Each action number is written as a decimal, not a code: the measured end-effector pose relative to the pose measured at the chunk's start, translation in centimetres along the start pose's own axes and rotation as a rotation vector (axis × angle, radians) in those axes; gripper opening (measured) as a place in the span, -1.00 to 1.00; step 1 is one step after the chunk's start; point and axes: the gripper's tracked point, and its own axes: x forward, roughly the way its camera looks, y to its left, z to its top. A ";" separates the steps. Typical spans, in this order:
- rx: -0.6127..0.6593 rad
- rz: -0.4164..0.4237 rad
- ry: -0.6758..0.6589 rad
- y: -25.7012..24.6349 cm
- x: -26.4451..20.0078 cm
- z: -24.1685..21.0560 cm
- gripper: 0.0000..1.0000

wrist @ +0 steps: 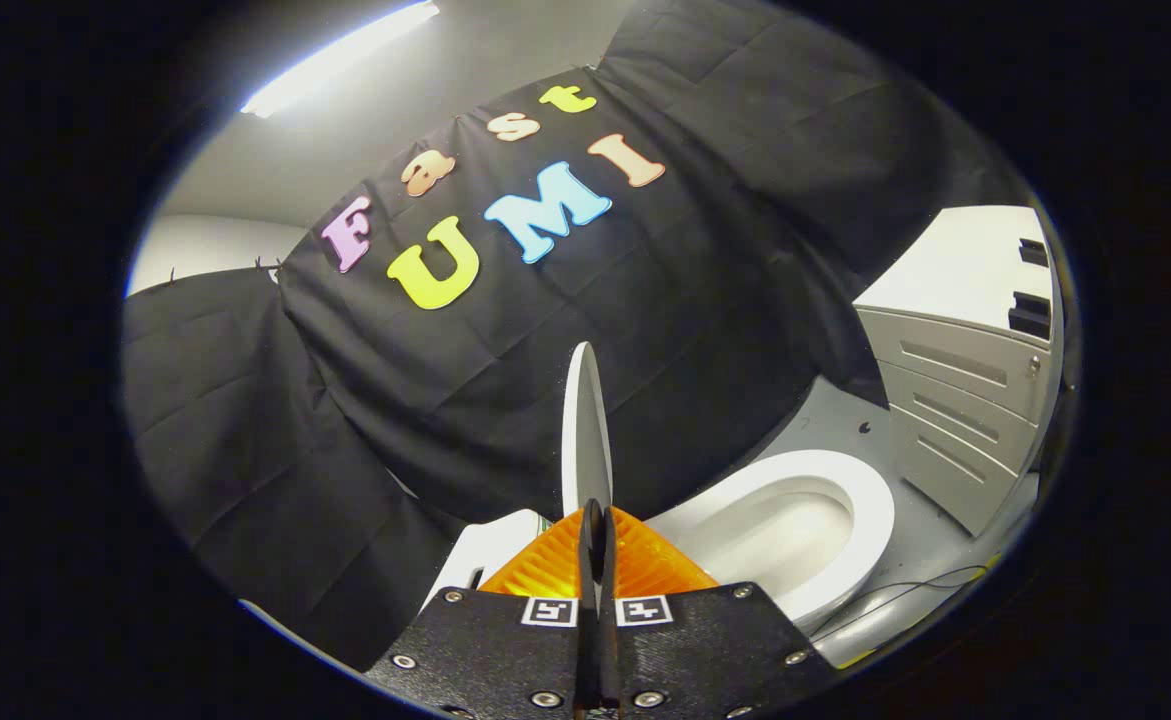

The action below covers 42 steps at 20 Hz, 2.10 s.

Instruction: Open the toilet lid.

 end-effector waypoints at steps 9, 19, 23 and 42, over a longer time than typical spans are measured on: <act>-0.096 0.070 -0.014 5.9 0.2 -1.2 -1.00; -0.206 0.112 -0.043 11.2 0.6 -3.1 -1.00; -0.215 0.151 -0.034 13.5 0.8 -4.6 -1.00; -0.311 0.299 0.013 22.7 2.5 -12.4 -0.95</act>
